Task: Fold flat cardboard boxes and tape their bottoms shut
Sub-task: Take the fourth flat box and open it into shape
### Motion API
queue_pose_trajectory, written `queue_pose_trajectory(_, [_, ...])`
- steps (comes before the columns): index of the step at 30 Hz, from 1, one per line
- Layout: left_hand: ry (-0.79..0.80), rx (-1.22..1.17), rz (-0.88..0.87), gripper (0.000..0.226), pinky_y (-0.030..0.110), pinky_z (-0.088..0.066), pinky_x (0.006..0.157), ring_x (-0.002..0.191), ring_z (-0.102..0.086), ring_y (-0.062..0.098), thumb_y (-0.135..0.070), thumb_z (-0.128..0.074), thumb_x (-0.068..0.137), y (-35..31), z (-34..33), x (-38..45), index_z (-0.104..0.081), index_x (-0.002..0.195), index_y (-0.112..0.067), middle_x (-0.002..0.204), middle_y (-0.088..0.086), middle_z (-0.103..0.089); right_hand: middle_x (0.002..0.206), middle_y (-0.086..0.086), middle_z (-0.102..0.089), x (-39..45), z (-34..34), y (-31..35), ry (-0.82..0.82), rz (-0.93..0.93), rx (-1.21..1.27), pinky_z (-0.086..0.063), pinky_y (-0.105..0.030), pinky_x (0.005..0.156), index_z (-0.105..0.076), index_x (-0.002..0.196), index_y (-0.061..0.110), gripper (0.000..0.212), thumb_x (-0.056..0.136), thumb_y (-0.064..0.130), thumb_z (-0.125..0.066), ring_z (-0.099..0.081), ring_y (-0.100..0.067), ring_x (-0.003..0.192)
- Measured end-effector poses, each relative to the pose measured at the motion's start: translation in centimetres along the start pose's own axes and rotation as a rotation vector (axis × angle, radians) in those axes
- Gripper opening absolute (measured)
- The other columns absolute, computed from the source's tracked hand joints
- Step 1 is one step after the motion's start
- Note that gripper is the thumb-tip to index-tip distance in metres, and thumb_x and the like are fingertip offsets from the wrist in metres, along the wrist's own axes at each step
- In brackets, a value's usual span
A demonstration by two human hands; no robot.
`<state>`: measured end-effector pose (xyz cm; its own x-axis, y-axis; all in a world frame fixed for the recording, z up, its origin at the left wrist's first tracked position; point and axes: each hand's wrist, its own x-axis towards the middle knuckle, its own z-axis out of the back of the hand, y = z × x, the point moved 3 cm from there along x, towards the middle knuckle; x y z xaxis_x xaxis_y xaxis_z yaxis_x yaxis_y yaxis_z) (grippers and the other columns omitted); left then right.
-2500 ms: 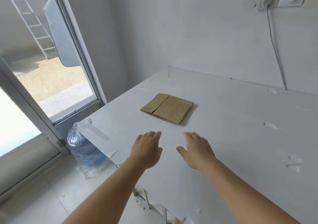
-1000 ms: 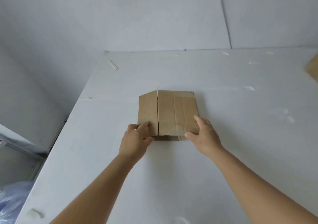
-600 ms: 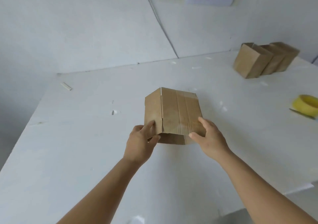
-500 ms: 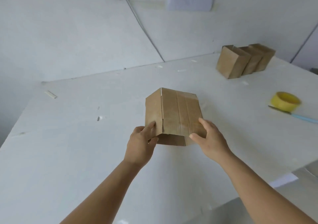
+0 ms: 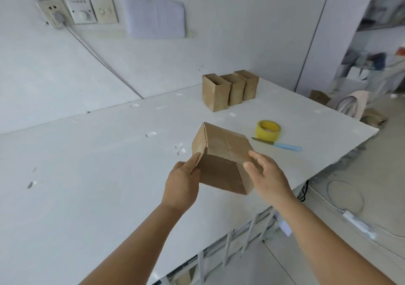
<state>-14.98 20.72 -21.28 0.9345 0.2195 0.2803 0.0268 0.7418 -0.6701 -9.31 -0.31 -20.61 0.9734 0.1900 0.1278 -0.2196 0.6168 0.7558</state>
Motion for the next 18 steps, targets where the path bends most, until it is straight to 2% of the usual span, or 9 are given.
queue_pose_trajectory(4, [-0.023, -0.011, -0.047, 0.04, 0.004, -0.033, 0.066, 0.072, -0.045, 0.003, -0.015, -0.044, 0.098, -3.9, -2.5, 2.4, -0.053, 0.135, -0.026, 0.08, -0.004, -0.047, 0.143, 0.004, -0.044, 1.7, 3.7, -2.2, -0.077, -0.008, 0.016, -0.028, -0.019, 0.097, -0.04, 0.142, 0.025, 0.045, 0.098, 0.035, -0.043, -0.041, -0.014, 0.129])
queue_pose_trajectory(6, [-0.028, -0.016, -0.047, 0.029, 0.003, -0.033, 0.065, 0.071, -0.045, 0.003, -0.016, -0.044, 0.098, -5.3, -3.4, 3.7, -0.061, 0.121, -0.022, 0.077, -0.004, -0.046, 0.142, 0.004, -0.047, 2.7, 5.0, -3.1, -0.116, -0.029, 0.04, -0.031, -0.019, 0.092, -0.033, 0.145, 0.029, 0.049, 0.098, 0.033, -0.045, -0.043, -0.017, 0.127])
queue_pose_trajectory(8, [-0.026, -0.031, -0.035, 0.019, 0.005, -0.033, 0.062, 0.07, -0.047, 0.007, -0.017, -0.045, 0.097, -6.1, -4.3, 5.3, -0.063, 0.095, -0.022, 0.075, 0.001, -0.049, 0.128, -0.004, -0.057, 4.1, 5.9, -4.0, -0.152, -0.064, 0.048, -0.037, -0.02, 0.073, -0.028, 0.146, 0.033, 0.055, 0.095, 0.03, -0.05, -0.054, -0.021, 0.11])
queue_pose_trajectory(9, [-0.026, -0.037, -0.034, 0.019, 0.008, -0.033, 0.06, 0.07, -0.048, 0.009, -0.018, -0.045, 0.096, -6.5, -4.6, 6.1, -0.057, 0.083, -0.025, 0.074, 0.002, -0.051, 0.119, -0.007, -0.06, 4.8, 6.2, -4.4, -0.164, -0.078, 0.059, -0.037, -0.02, 0.063, -0.028, 0.145, 0.034, 0.058, 0.093, 0.028, -0.054, -0.057, -0.02, 0.098])
queue_pose_trajectory(10, [-0.022, -0.045, -0.036, 0.018, 0.011, -0.034, 0.06, 0.071, -0.052, 0.013, -0.02, -0.045, 0.095, -6.6, -5.1, 7.0, -0.053, 0.08, -0.026, 0.073, 0.004, -0.053, 0.112, -0.005, -0.061, 5.6, 6.5, -4.8, -0.172, -0.087, 0.085, -0.037, -0.017, 0.059, -0.028, 0.143, 0.035, 0.06, 0.091, 0.026, -0.056, -0.057, -0.016, 0.089])
queue_pose_trajectory(13, [0.016, -0.073, -0.027, 0.015, 0.028, -0.045, 0.066, 0.074, -0.061, 0.02, -0.027, -0.044, 0.096, -7.0, -6.3, 9.4, -0.058, 0.098, -0.023, 0.072, 0.007, -0.06, 0.111, 0.021, -0.057, 8.1, 7.1, -5.6, -0.197, -0.083, 0.223, -0.04, -0.009, 0.062, -0.037, 0.127, 0.039, 0.051, 0.087, 0.02, -0.061, -0.058, -0.003, 0.095])
queue_pose_trajectory(14, [0.021, -0.082, -0.034, 0.014, 0.032, -0.048, 0.066, 0.072, -0.061, 0.021, -0.028, -0.043, 0.096, -7.0, -6.6, 10.2, -0.057, 0.097, -0.024, 0.069, 0.009, -0.06, 0.109, 0.028, -0.055, 9.0, 7.3, -5.8, -0.207, -0.077, 0.261, -0.042, -0.008, 0.064, -0.039, 0.12, 0.041, 0.047, 0.086, 0.018, -0.062, -0.056, 0.002, 0.1])
queue_pose_trajectory(16, [0.015, -0.093, -0.05, 0.013, 0.031, -0.049, 0.065, 0.064, -0.061, 0.023, -0.028, -0.043, 0.095, -6.9, -7.2, 11.8, -0.054, 0.087, -0.028, 0.064, 0.013, -0.061, 0.11, 0.029, -0.055, 10.7, 7.6, -6.0, -0.2, -0.067, 0.309, -0.042, -0.009, 0.072, -0.042, 0.117, 0.04, 0.042, 0.086, 0.018, -0.061, -0.054, 0.005, 0.106])
queue_pose_trajectory(18, [0.011, -0.103, -0.038, 0.016, 0.023, -0.046, 0.061, 0.06, -0.06, 0.023, -0.03, -0.042, 0.095, -6.4, -7.8, 13.2, -0.054, 0.086, -0.025, 0.061, 0.013, -0.061, 0.115, 0.024, -0.057, 12.3, 7.7, -6.1, -0.165, -0.052, 0.328, -0.042, -0.014, 0.081, -0.047, 0.122, 0.035, 0.041, 0.087, 0.019, -0.059, -0.054, 0.001, 0.11])
